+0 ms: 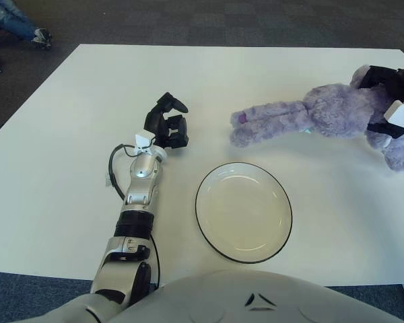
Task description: Put the doll into the plate.
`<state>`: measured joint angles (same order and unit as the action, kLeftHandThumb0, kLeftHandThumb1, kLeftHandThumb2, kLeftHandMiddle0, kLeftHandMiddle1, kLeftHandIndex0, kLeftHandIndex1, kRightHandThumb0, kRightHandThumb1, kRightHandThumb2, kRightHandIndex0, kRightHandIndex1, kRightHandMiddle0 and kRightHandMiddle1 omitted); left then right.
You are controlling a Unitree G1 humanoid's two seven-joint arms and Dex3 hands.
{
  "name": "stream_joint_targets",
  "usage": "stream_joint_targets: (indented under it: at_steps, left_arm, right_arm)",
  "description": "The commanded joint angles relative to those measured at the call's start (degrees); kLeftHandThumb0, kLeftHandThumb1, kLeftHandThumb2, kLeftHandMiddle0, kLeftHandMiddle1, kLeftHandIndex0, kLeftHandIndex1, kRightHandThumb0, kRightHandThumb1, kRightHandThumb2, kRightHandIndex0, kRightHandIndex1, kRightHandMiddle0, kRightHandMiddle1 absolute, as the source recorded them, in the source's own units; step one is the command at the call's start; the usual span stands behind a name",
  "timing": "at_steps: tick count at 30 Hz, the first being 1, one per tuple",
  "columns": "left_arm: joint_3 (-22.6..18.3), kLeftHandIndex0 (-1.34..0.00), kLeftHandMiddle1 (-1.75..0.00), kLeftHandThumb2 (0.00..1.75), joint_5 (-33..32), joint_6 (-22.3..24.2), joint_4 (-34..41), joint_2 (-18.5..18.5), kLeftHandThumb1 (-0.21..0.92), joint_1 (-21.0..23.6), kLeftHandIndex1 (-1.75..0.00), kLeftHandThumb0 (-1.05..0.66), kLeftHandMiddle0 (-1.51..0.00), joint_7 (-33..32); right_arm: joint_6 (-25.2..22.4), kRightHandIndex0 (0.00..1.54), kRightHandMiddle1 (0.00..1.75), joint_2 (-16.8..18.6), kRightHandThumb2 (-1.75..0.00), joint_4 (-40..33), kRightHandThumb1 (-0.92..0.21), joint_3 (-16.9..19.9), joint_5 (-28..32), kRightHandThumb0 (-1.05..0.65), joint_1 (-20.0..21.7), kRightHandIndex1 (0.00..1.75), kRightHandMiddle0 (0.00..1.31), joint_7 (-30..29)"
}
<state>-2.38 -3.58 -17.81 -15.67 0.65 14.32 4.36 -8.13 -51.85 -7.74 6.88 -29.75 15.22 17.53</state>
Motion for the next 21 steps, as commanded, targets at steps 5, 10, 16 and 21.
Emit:
stream_joint_targets:
  at_steps: [5,10,16,21]
  left_arm:
    - [0.1,-0.57,-1.75,1.25,-0.5,0.0,-1.2,-0.2,0.37,0.9,-1.75,-0.46,-1.22,0.7]
    - [0.2,-0.57,-1.75,1.25,-0.8,-0.4,-1.9,-0.4,0.37,1.4,-1.75,-0.46,-1.24,1.2]
    - [0.2,-0.57,-1.75,1.25,-1.0,-0.9,-2.5,-0.5,0.37,1.7,-1.75,-0.46,-1.25,1.7]
    - [0.1,-0.57,-1.75,1.26,-1.1,-1.3,-3.2,-0.5,0.37,2.0,-1.75,-0.46,-1.25,2.0]
  right_arm:
    - [0.4,0.79,1.75,0.2,-1.58,-0.4,-0.10,0.9,0.8,0.56,3.9,1.75,1.06,-0.1]
    - [-0.1,0.79,1.75,1.4,-1.58,-0.4,-0.10,1.7,3.3,0.56,4.6,1.75,1.07,0.7]
    - [-0.2,0.80,1.75,2.0,-1.60,-0.7,-0.09,2.1,5.2,0.57,5.1,1.75,1.09,0.9]
    - [-0.3,0.81,1.75,2.7,-1.61,-0.9,-0.08,1.0,5.7,0.58,6.8,1.75,1.11,1.4]
